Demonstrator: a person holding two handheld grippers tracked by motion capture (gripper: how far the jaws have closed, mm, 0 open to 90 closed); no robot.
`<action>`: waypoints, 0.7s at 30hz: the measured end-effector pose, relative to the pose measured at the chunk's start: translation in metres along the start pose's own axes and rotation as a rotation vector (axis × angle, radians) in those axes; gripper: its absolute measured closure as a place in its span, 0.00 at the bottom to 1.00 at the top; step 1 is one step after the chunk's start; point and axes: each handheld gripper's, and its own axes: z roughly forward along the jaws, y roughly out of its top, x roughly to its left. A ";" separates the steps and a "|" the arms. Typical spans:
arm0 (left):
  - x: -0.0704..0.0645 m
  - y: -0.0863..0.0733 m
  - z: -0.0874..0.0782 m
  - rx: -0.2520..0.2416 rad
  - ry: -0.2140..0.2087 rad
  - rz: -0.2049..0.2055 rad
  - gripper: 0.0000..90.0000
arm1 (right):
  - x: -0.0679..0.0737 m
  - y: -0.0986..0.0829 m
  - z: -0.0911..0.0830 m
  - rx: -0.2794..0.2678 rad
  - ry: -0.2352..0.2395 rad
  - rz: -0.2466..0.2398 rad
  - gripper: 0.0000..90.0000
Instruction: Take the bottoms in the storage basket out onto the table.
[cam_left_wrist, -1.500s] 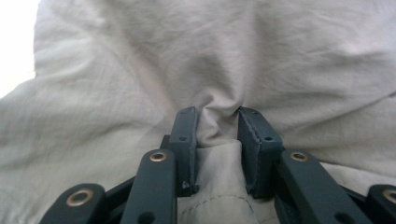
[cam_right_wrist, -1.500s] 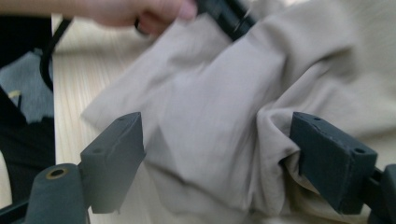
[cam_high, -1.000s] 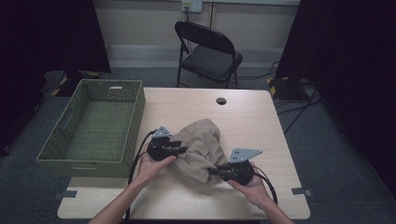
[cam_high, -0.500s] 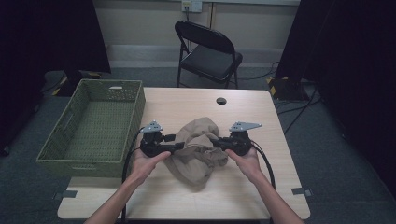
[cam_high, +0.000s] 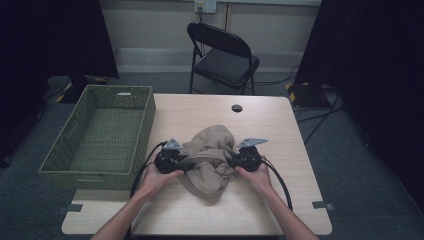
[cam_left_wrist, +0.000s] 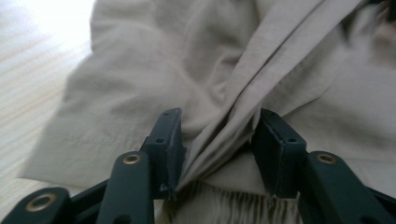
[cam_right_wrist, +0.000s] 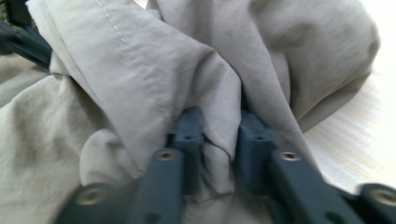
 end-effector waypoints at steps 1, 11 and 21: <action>-0.002 0.001 0.003 0.014 0.004 0.016 0.62 | 0.001 0.001 -0.002 -0.008 -0.006 -0.007 0.71; -0.007 -0.001 0.011 0.057 0.000 0.009 0.67 | 0.034 0.014 -0.077 -0.150 -0.021 -0.076 0.48; -0.001 -0.001 0.003 0.023 -0.012 -0.039 0.67 | 0.080 0.000 -0.078 -0.119 0.167 -0.152 0.69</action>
